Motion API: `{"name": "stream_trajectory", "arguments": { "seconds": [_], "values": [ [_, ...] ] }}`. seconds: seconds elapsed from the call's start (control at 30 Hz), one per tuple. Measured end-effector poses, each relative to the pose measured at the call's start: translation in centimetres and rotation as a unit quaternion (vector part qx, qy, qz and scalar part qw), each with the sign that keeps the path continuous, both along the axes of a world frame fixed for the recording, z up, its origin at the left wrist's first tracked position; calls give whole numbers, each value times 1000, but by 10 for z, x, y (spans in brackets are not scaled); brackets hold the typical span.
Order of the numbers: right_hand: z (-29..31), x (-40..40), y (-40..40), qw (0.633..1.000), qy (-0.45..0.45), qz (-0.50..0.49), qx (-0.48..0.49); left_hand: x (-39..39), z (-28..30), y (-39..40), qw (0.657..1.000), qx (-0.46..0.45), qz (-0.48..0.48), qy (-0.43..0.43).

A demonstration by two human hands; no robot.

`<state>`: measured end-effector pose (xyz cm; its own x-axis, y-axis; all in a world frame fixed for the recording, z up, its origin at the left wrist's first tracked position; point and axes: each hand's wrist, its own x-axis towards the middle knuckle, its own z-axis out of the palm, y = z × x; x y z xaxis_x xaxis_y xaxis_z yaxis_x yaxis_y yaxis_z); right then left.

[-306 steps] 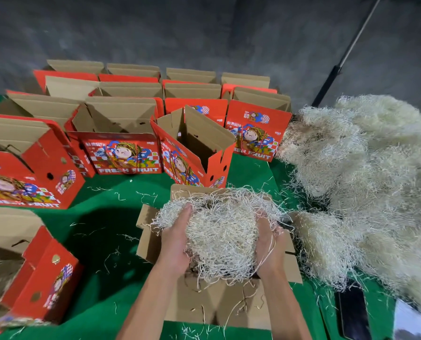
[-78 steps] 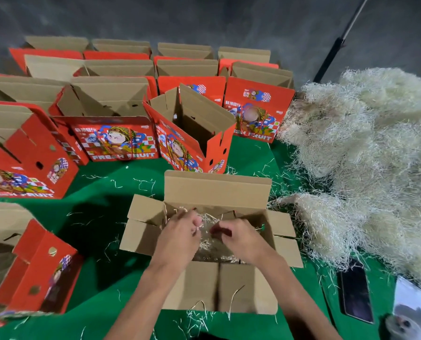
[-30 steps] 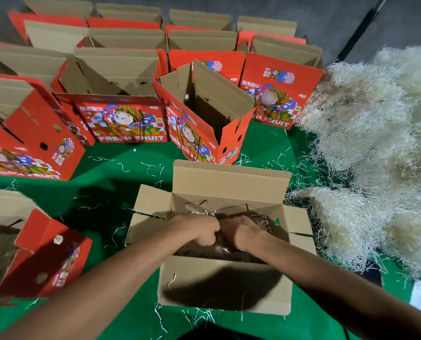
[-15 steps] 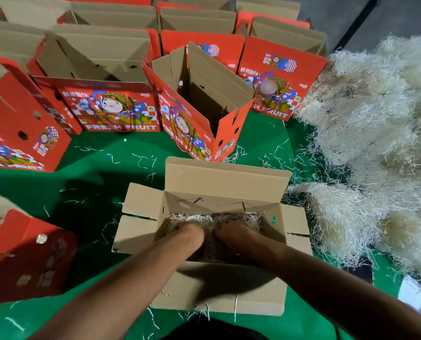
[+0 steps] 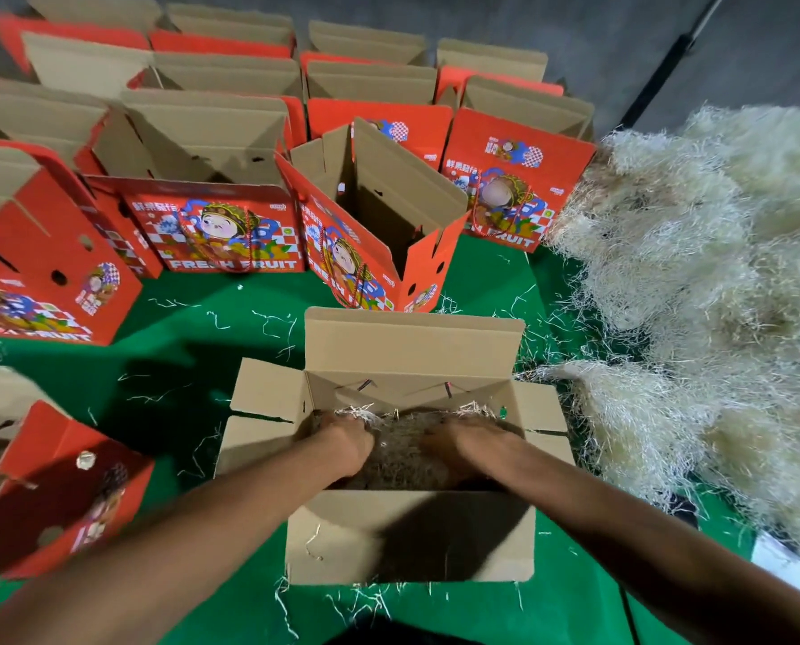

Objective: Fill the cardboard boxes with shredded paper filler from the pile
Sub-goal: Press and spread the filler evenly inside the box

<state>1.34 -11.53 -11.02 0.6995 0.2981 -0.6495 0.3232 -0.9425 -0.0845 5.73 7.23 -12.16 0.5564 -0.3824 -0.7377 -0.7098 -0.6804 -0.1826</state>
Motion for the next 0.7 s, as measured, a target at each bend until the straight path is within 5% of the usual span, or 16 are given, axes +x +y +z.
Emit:
{"name": "stream_trajectory", "arguments": {
  "seconds": [0.13, 0.27, 0.43, 0.53, 0.7],
  "values": [
    [23, 2, 0, 995, -101, -9, 0, 1, 22, 2, 996, -91, 3, -12],
    [12, -3, 2, 995, -63, -34, -75, -4, 19, -10, 988, -138, 48, 55],
    [8, -1, 11, 985, 62, -63, -148, -6, -10, -6, 966, -78, 169, 181],
    [6, 5, 7, 985, 59, -33, -159, -3, -21, -3, 964, -32, 148, 219],
    [-5, 4, 7, 986, 74, -45, -142, -7, -26, -7, 983, -25, 95, 158]
  ]
}}
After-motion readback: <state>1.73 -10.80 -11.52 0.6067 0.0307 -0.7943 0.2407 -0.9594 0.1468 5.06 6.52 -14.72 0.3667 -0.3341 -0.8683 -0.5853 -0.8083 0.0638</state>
